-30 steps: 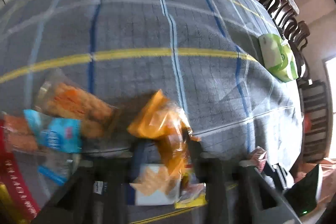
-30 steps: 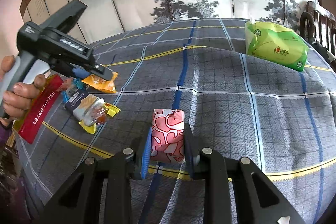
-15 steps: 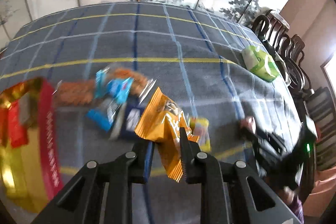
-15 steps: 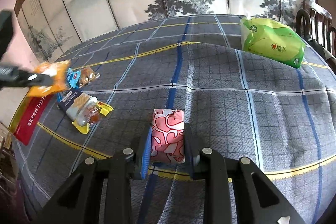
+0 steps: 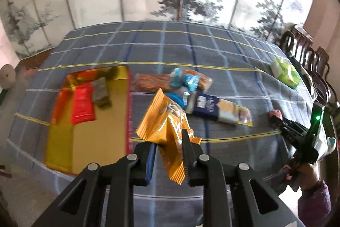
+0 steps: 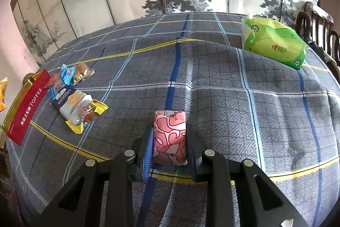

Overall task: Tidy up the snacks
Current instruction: 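Carry the orange wrapper with the left gripper and lower it into the tray, then lower the pink cube into the tray with the right gripper and release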

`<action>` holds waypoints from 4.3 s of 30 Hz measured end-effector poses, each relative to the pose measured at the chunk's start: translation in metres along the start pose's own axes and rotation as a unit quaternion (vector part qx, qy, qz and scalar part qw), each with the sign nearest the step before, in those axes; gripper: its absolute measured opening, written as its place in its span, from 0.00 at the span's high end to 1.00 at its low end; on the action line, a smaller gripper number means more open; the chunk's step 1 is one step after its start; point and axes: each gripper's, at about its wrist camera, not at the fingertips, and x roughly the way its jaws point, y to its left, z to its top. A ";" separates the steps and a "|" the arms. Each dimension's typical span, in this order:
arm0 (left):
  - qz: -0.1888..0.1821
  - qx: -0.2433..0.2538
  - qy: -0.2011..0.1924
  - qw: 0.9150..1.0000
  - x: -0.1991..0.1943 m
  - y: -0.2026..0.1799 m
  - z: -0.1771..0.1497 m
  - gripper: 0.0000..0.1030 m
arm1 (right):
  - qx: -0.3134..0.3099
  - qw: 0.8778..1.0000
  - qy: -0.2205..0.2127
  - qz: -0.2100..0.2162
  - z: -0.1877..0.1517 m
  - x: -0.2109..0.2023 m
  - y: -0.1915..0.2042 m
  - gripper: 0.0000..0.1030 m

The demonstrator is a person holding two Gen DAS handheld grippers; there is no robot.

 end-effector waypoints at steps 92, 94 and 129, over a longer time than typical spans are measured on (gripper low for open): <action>0.092 -0.100 -0.058 0.989 -0.009 0.165 -0.051 0.56 | -0.001 1.000 -0.009 0.008 0.022 -0.016 0.026 0.76; 0.092 -0.100 -0.060 0.989 -0.015 0.161 -0.058 0.56 | -0.009 0.999 -0.019 0.033 0.031 -0.025 0.041 0.76; 0.100 -0.045 -0.038 0.993 -0.030 0.138 -0.085 0.51 | -0.129 0.962 0.040 0.239 0.110 0.076 0.314 0.64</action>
